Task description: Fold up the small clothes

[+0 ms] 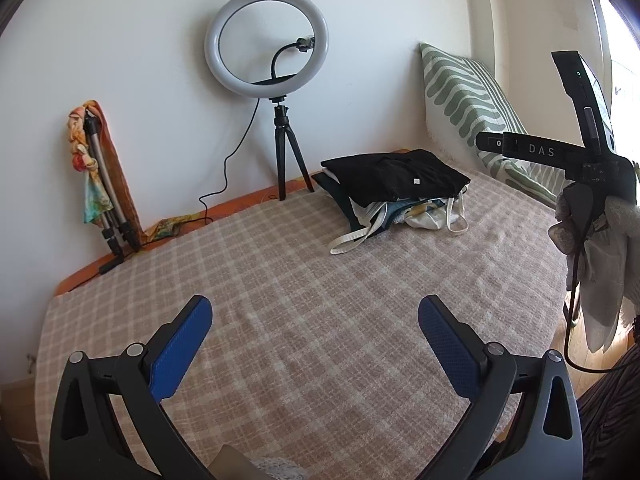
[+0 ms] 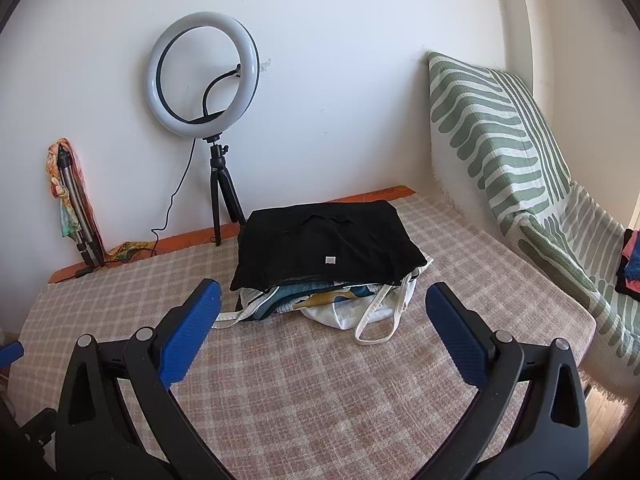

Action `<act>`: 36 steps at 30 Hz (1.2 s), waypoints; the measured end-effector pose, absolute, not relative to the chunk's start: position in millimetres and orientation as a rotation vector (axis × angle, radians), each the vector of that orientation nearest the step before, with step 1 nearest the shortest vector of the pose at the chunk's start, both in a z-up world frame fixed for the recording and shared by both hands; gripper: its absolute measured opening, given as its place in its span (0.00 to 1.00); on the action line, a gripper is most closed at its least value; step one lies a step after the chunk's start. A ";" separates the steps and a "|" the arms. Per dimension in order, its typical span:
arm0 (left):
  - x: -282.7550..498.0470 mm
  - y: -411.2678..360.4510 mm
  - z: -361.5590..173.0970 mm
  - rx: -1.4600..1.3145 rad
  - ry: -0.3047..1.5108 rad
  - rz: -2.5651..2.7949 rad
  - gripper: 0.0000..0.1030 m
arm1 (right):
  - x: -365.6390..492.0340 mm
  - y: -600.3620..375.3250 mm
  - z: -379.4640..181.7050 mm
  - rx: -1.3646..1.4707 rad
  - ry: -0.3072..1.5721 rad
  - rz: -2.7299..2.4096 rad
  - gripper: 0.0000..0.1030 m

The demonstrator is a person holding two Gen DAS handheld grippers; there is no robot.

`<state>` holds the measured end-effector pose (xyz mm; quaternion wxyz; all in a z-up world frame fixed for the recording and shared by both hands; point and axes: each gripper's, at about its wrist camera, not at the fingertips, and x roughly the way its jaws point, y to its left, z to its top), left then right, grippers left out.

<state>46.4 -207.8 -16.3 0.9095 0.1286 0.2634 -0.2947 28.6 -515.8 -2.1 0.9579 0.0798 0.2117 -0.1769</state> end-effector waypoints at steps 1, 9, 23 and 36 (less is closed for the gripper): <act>46.3 -207.4 -16.0 0.266 0.541 -0.606 0.99 | 28.5 -515.9 -2.4 0.163 0.430 -0.360 1.00; 42.3 -208.5 -16.4 0.273 0.531 -0.605 1.00 | 25.0 -514.8 -8.0 0.168 0.442 -0.370 1.00; 41.2 -210.0 -16.7 0.283 0.531 -0.609 0.99 | 23.1 -515.1 -10.5 0.170 0.455 -0.367 1.00; 42.8 -208.1 -18.0 0.280 0.535 -0.604 0.99 | 26.1 -517.2 -14.1 0.189 0.471 -0.357 1.00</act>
